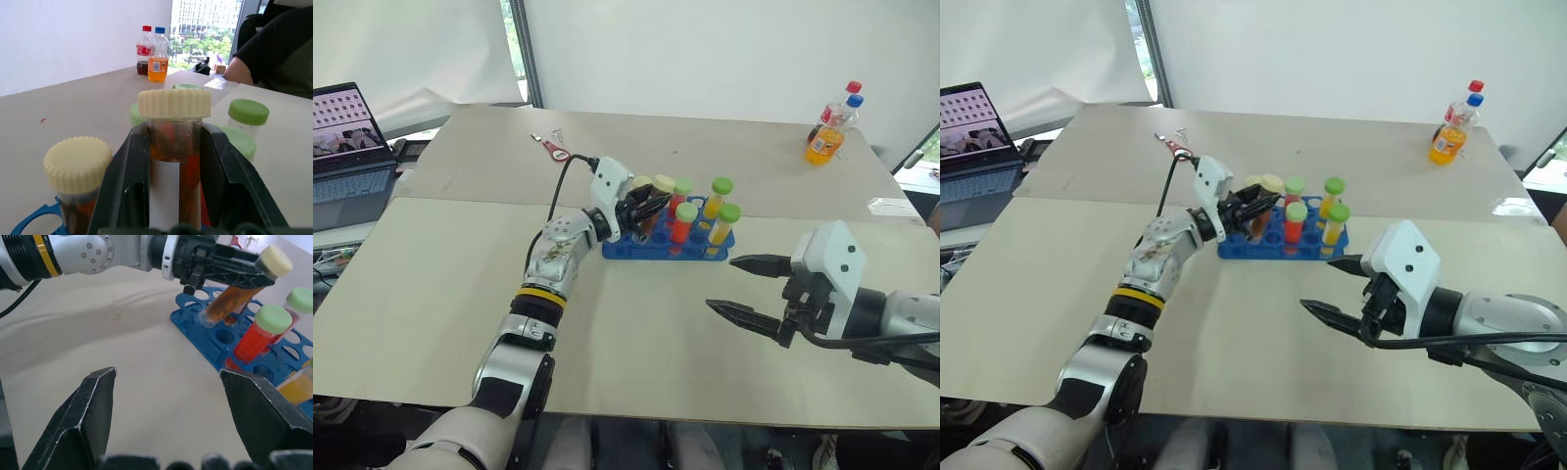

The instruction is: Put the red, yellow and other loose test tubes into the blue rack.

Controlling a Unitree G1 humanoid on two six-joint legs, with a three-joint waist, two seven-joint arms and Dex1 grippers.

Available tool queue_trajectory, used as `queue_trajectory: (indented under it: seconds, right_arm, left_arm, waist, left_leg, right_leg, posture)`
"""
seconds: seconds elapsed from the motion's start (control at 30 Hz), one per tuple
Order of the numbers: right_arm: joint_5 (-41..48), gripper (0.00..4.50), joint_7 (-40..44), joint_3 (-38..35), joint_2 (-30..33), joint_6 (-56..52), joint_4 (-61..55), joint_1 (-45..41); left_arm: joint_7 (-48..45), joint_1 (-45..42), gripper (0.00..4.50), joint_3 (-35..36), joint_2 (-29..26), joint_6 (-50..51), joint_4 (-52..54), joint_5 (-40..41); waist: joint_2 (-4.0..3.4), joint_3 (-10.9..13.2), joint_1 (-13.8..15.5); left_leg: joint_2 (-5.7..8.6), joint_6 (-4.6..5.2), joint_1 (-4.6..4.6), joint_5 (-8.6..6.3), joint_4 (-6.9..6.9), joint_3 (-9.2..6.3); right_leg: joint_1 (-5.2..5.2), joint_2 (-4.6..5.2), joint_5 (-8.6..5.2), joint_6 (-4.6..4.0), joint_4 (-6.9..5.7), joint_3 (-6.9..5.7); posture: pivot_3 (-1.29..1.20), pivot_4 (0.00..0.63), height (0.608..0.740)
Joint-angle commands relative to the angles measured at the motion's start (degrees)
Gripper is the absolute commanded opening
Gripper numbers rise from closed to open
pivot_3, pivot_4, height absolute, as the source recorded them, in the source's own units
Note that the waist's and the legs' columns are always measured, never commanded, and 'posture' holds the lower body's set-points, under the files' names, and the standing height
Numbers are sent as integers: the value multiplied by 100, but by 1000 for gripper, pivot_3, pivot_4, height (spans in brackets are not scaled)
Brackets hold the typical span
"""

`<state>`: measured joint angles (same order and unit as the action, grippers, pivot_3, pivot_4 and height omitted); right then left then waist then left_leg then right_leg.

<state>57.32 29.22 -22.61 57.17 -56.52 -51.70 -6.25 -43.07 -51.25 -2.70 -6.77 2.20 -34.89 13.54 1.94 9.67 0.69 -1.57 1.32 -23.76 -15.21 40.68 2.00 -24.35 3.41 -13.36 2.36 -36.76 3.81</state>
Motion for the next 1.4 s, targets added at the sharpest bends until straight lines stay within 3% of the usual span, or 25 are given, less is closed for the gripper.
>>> queue_trajectory:
  seconds: [0.03,0.37,0.87,1.1,1.13,1.3,1.4]
  right_arm:
    - [186,3783,-117,-290,137,10,-142,21]
    - [373,3783,-384,-351,257,48,-152,158]
    - [217,3783,-1781,42,-121,26,203,-473]
    - [-88,3783,-1612,132,-109,163,483,-509]
    - [-205,3783,-1463,139,-48,217,537,-480]
    - [-933,3783,-456,108,277,751,1039,-257]
    - [-1364,4483,427,-22,518,1294,1562,-74]
  left_arm:
    - [88,-138,886,35,82,-389,-239,-123]
    - [179,-1,886,125,270,-828,-538,-205]
    - [400,848,886,93,382,-1975,-444,-418]
    - [-221,1093,4243,-132,-89,-1697,97,-462]
    - [-339,1184,4452,-174,-258,-1542,290,-470]
    - [-1145,1740,4452,-269,-1468,-437,1685,-325]
    - [-1390,1928,4500,-156,-2231,280,2448,-287]
  waist:
    - [0,0,2]
    - [1,0,9]
    - [-1,-3,-2]
    - [-3,-4,-12]
    - [-3,-4,-13]
    - [-7,-6,-39]
    - [-8,-6,-61]
  left_leg:
    - [0,0,0,0,0,-1]
    - [2,0,2,0,3,-6]
    - [1,0,3,0,3,-9]
    - [-1,1,1,0,3,-9]
    - [-2,1,1,0,3,-9]
    - [-7,2,3,-1,1,-9]
    - [-10,2,4,-1,1,-8]
  right_leg:
    - [0,0,0,0,0,0]
    - [7,0,0,2,0,-1]
    - [9,0,1,2,1,0]
    - [6,-2,1,2,0,0]
    - [6,-2,1,2,1,0]
    - [5,-5,1,1,1,0]
    - [4,-4,1,1,0,0]
  posture:
    - [0,150,733]
    - [0,150,733]
    - [0,150,733]
    - [0,150,733]
    - [0,150,733]
    - [0,150,733]
    - [0,150,733]
